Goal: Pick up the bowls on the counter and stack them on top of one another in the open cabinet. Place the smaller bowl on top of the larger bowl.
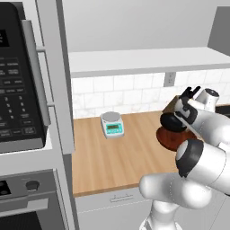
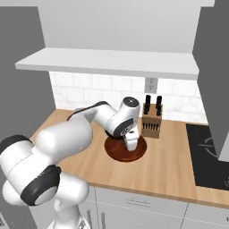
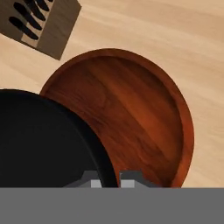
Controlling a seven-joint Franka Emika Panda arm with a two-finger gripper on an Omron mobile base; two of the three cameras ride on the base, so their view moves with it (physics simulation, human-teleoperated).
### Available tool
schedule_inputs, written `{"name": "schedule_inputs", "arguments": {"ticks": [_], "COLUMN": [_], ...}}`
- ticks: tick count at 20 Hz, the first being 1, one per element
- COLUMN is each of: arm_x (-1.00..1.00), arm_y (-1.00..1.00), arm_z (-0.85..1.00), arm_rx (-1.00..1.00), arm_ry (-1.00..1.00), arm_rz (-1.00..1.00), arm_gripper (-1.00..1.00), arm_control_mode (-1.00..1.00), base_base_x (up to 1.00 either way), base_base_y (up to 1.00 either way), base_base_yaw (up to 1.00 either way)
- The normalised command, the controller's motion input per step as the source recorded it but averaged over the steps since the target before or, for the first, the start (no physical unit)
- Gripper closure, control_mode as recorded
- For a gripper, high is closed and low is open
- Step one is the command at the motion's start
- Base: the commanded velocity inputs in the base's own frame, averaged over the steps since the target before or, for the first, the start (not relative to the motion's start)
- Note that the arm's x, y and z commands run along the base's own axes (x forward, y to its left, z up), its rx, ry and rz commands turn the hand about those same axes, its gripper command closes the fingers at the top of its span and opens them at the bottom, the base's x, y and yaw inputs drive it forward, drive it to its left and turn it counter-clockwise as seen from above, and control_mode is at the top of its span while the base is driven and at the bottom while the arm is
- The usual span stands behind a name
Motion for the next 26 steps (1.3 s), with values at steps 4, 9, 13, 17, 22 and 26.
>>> {"name": "schedule_inputs", "arguments": {"ticks": [4,9,13,17,22,26], "arm_x": [0.09,0.00,0.16,0.21,-0.05,-0.50], "arm_y": [-0.12,-0.09,-0.08,0.00,-0.21,-0.76], "arm_z": [-0.37,-0.50,-0.21,0.00,0.36,0.31], "arm_rx": [-0.09,-0.09,-0.01,0.00,0.06,0.03], "arm_ry": [0.00,0.00,0.00,0.00,0.00,0.01], "arm_rz": [-0.01,0.00,0.00,0.00,0.00,0.01], "arm_gripper": [1.00,1.00,-1.00,-1.00,-1.00,-1.00], "arm_control_mode": [-1.00,-1.00,-1.00,-1.00,-1.00,-1.00], "base_base_x": [0.00,0.00,0.00,0.00,0.00,0.00], "base_base_y": [0.00,0.00,0.00,0.00,0.00,0.00], "base_base_yaw": [0.00,0.00,0.00,0.00,0.00,0.00]}}
